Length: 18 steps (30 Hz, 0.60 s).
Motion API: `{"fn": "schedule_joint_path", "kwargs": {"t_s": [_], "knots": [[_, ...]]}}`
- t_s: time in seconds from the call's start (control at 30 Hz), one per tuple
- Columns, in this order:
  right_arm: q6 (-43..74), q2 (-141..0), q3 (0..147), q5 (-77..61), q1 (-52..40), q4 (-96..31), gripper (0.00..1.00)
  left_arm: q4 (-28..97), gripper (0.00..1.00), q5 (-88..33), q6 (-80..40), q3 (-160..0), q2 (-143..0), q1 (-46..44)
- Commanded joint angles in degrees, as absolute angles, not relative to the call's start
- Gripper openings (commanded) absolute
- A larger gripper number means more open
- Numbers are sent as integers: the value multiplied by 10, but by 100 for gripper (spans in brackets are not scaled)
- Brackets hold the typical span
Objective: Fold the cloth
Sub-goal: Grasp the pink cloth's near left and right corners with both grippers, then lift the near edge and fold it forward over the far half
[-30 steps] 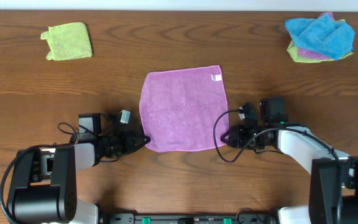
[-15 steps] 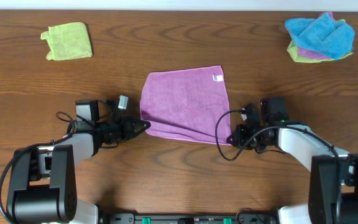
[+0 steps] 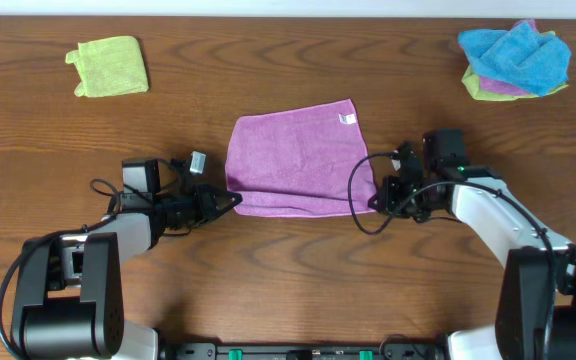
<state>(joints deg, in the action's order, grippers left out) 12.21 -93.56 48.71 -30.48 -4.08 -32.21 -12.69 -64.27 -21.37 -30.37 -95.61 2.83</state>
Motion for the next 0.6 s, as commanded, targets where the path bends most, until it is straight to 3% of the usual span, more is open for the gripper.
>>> {"fn": "schedule_joint_path", "kwargs": {"t_s": [0.0,0.57], "knots": [[133,-941,501,-333,-38,-324,2,-128,6,-639,-232,-317,-962,29],[138,-941,575,-345,-59,-335,2,-140,5,-632,-249,-383,-962,29]]}}
